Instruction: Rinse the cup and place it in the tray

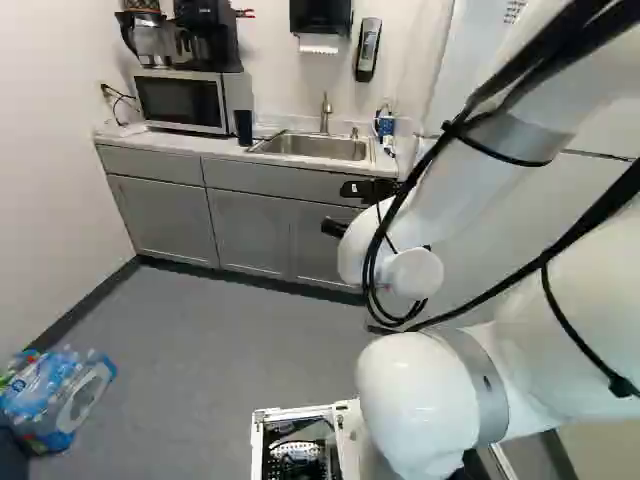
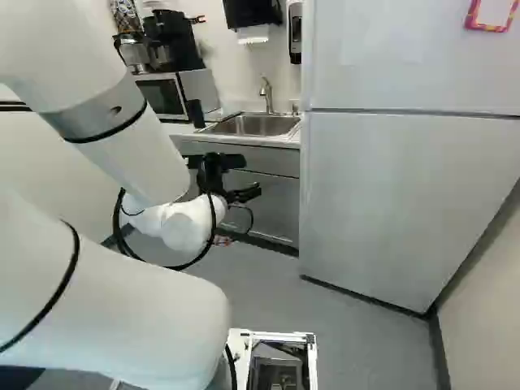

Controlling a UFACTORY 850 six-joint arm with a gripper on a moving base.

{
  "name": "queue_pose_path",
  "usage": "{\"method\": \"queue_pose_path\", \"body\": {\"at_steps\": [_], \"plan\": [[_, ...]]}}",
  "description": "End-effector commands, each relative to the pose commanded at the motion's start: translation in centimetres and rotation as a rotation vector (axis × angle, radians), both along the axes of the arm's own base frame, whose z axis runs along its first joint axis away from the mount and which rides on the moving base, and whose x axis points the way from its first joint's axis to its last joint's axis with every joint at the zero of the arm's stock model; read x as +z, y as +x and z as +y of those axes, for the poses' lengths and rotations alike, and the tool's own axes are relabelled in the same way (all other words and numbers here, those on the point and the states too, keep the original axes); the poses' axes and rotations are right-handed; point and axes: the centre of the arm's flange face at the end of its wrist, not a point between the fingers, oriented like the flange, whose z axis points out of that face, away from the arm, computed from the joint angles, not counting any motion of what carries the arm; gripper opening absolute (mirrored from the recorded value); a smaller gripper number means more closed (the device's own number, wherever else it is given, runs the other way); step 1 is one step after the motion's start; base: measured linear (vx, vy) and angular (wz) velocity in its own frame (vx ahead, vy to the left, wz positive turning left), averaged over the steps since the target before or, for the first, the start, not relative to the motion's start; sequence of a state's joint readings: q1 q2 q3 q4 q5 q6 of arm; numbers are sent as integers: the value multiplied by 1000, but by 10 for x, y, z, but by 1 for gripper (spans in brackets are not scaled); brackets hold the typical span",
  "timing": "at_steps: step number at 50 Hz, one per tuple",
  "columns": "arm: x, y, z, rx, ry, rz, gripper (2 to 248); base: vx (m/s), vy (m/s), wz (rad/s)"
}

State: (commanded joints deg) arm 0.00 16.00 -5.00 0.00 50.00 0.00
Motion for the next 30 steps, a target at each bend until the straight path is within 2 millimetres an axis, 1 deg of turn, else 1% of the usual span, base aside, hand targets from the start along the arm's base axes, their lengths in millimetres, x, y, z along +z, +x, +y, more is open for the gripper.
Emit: {"method": "queue_pose_path", "body": {"at_steps": [30], "plan": [[1,2,0,0,0,-1,247,0,0,0]]}}
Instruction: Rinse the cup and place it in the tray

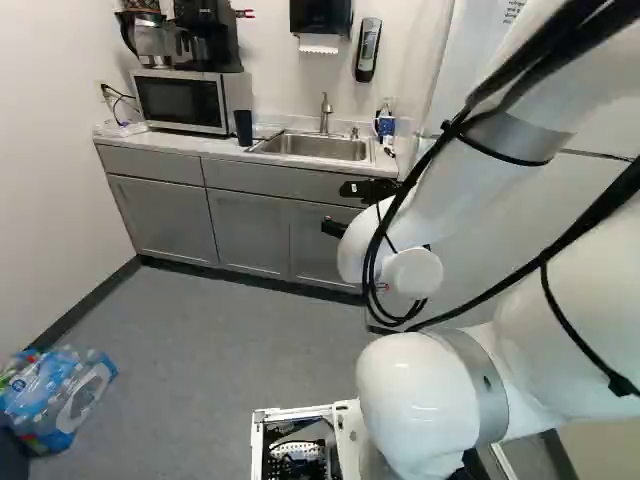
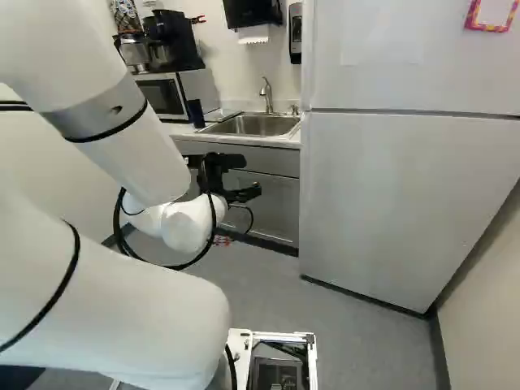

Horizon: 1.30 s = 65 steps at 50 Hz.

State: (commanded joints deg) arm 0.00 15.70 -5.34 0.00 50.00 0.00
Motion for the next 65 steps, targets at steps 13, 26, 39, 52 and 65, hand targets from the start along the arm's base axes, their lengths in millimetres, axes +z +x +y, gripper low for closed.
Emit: {"method": "queue_pose_path", "body": {"at_steps": [13,26,39,52,65], "plan": [[11,8,0,0,0,-30,247,0,0,0],[23,17,0,0,0,-63,247,0,0,0],[36,28,-1,-5,0,-96,247,0,0,0],[50,40,-3,-10,-1,-127,247,0,0,0],[63,52,-4,-11,-1,-158,247,0,0,0]]}}
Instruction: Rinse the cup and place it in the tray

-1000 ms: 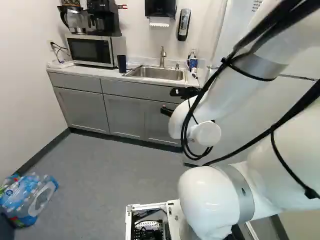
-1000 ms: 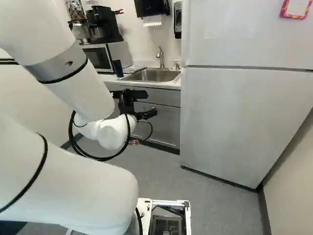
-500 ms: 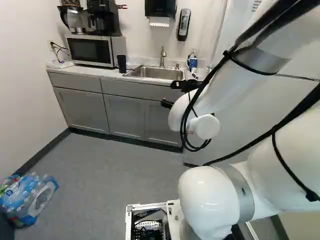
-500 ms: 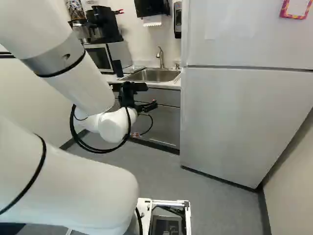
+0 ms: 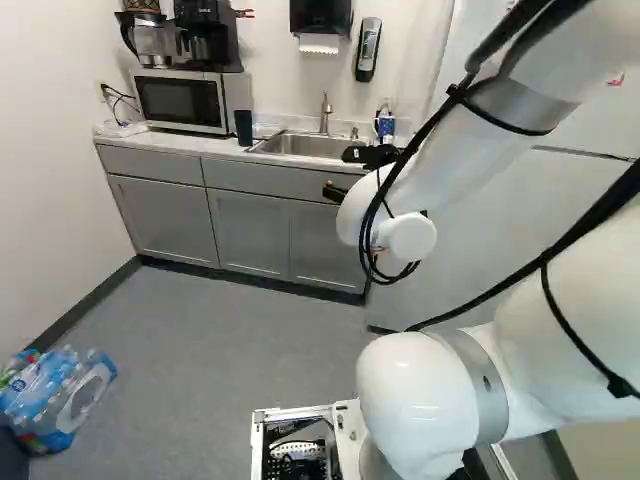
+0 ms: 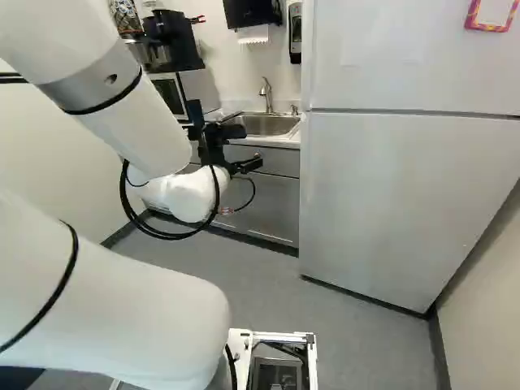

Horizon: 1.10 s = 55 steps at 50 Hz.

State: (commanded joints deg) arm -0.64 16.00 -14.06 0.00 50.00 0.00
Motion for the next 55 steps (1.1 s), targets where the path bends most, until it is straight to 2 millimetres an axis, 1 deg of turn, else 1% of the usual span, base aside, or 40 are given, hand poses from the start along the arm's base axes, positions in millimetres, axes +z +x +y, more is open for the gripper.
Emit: {"method": "queue_pose_path", "body": {"at_steps": [55], "plan": [[57,47,0,1,-1,-101,247,0,0,0]]}}
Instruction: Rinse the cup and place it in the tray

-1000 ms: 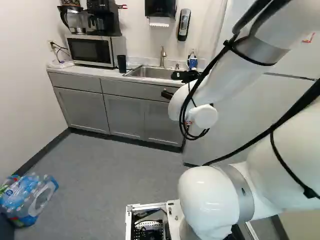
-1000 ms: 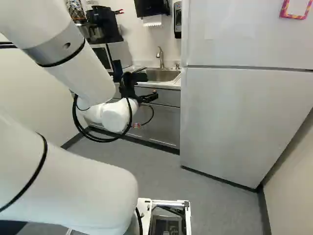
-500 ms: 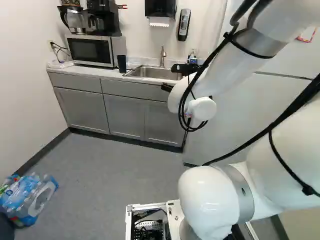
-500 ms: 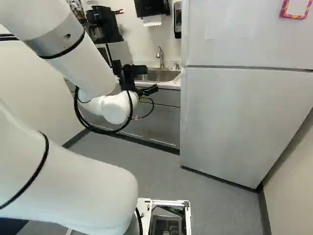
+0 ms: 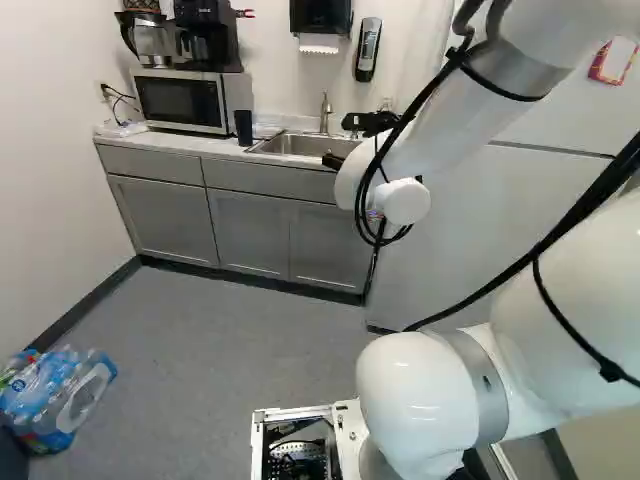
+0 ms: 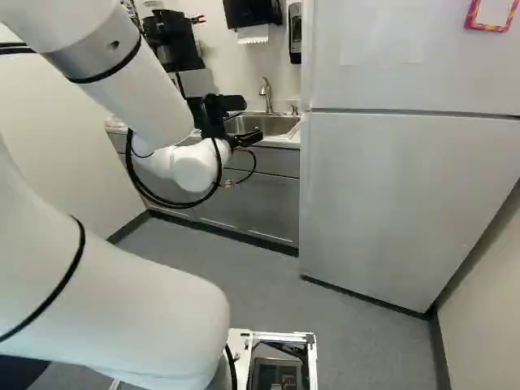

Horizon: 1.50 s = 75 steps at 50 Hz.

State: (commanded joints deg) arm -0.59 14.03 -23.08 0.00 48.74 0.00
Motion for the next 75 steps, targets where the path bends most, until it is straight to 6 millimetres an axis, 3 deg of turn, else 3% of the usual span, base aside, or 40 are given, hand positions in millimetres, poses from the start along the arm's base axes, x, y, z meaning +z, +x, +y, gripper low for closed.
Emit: {"method": "queue_pose_path", "body": {"at_steps": [75], "plan": [[70,43,0,1,0,-49,247,0,0,0]]}}
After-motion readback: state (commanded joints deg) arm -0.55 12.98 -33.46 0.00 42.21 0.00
